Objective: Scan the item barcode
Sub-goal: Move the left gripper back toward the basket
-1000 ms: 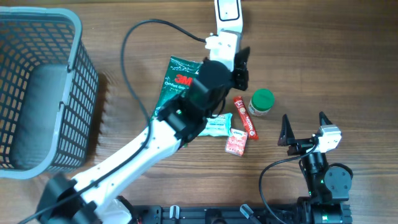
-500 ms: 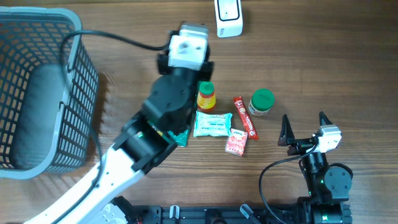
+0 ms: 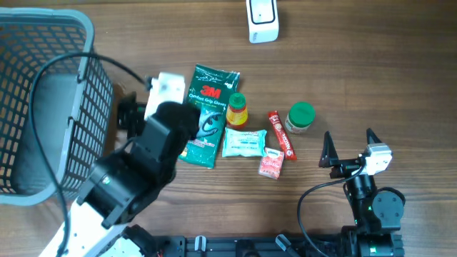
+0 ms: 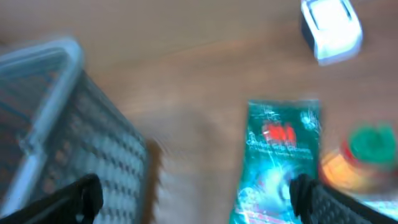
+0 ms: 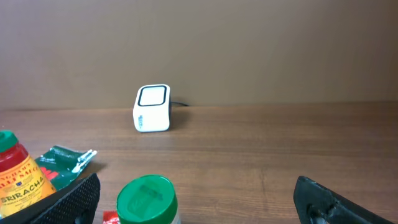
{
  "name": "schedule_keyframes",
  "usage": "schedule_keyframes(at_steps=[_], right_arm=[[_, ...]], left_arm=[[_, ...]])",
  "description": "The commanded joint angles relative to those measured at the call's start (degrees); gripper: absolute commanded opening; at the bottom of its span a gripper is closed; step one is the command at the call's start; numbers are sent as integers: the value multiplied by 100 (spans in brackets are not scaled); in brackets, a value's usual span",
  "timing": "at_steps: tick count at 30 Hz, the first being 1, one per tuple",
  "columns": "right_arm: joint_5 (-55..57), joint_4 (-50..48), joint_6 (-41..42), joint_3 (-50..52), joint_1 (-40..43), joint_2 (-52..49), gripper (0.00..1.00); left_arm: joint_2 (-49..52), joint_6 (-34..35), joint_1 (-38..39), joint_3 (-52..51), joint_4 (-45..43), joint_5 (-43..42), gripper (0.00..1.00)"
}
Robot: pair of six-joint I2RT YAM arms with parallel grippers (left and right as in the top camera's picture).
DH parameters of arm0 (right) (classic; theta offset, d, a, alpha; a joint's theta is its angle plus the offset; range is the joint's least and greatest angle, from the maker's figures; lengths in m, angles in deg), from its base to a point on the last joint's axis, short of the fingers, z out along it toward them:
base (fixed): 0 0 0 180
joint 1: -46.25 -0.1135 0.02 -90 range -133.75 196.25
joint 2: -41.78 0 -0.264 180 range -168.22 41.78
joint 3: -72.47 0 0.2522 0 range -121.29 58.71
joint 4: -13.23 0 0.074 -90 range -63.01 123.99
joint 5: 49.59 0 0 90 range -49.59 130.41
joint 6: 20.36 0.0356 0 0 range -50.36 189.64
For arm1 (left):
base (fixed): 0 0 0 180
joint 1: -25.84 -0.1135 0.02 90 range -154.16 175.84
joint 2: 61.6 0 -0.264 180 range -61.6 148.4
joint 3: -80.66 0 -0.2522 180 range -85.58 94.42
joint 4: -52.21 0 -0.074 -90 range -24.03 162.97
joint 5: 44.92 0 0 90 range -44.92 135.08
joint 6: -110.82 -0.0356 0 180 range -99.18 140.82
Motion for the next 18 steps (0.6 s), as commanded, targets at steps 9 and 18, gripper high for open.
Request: schedule_keyframes(at_steps=[9, 18], right_arm=[[31, -11, -61, 7, -17, 2, 100], [31, -11, -59, 7, -17, 2, 100]], left_arm=[[-223, 935, -17, 15, 1252, -892, 100], [-223, 938, -15, 15, 1250, -892, 100]])
